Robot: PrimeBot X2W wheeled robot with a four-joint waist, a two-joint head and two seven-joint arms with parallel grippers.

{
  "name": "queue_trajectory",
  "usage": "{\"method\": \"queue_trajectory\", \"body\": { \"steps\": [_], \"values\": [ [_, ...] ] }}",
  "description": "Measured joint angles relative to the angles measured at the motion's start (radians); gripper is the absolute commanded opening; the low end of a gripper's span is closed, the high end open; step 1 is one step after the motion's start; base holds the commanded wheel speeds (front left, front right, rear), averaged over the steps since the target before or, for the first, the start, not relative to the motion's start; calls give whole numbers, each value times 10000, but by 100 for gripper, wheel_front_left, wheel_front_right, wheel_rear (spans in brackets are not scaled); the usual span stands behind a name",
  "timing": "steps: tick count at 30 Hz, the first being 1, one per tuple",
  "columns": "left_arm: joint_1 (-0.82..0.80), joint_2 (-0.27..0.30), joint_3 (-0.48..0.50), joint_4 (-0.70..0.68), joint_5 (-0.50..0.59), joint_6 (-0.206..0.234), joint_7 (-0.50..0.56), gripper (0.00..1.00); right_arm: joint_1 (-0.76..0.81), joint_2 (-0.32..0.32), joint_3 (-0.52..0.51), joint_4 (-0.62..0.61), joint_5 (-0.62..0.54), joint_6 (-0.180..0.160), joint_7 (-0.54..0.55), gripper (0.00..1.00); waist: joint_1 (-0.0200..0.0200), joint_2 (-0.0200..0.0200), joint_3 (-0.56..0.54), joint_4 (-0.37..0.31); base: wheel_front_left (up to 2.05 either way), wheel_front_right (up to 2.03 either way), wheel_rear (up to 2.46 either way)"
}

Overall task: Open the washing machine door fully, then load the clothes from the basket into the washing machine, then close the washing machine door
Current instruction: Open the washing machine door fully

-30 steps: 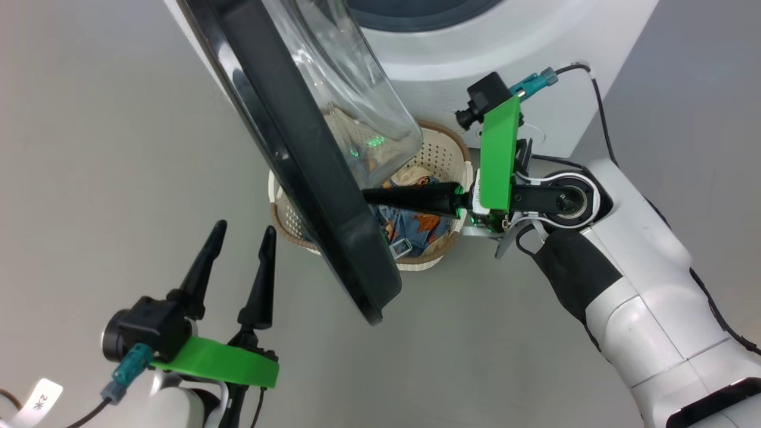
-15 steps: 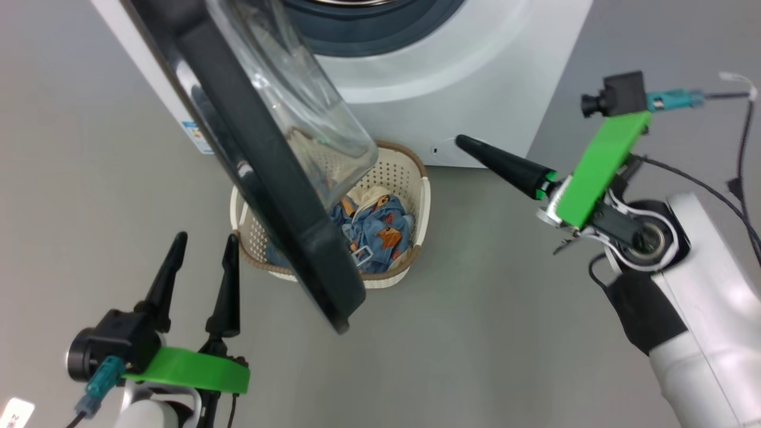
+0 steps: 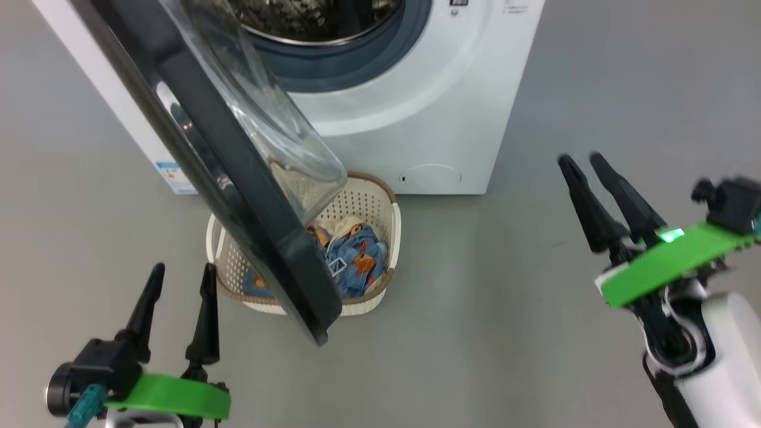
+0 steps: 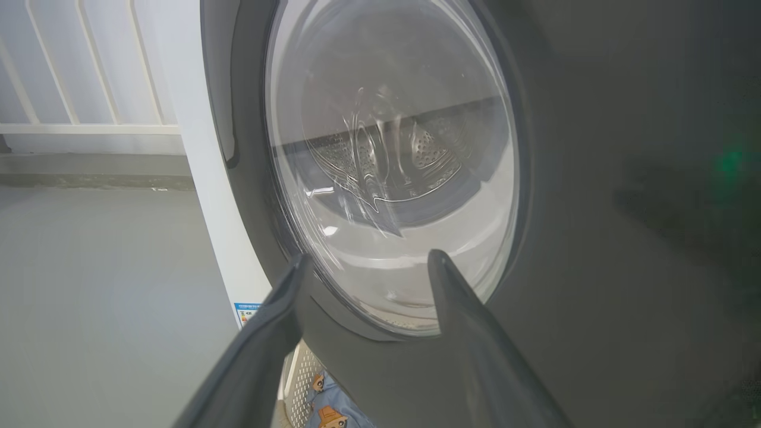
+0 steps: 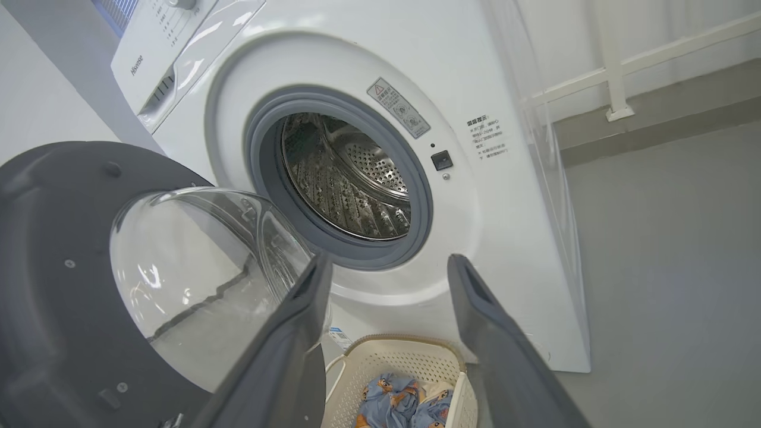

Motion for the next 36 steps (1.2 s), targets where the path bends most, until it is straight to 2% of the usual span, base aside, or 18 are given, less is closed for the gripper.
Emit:
{"method": "queue_trajectory", "body": {
  "steps": [9, 12, 21, 25, 36],
  "values": [
    [575, 38, 282, -86, 58, -36, 0, 100, 1772, -144, -600, 88, -2123, 0, -2426, 100, 0, 0, -567, -285, 0, 0, 0],
    [818, 46, 424, -151, 48, -35, 0, 100, 2173, -125, -926, 190, -2876, 0, -2878, 100, 0, 0, -737, -353, 0, 0, 0],
    [1383, 54, 546, -374, 54, -33, 0, 100, 3373, 148, -1559, 274, -4723, 0, -3206, 100, 0, 0, -1142, -515, 0, 0, 0],
    [1521, 56, 522, -489, 52, 38, 0, 100, 3763, 644, -2113, 267, -5193, 2, -3214, 100, 0, 0, -1245, -568, 0, 0, 0],
    [1792, 59, 251, -520, -23, 232, 0, 100, 4323, 1338, -2408, 59, -6339, 2, -3221, 100, 0, 1, -1379, -606, 0, 0, 0]
  ]
}}
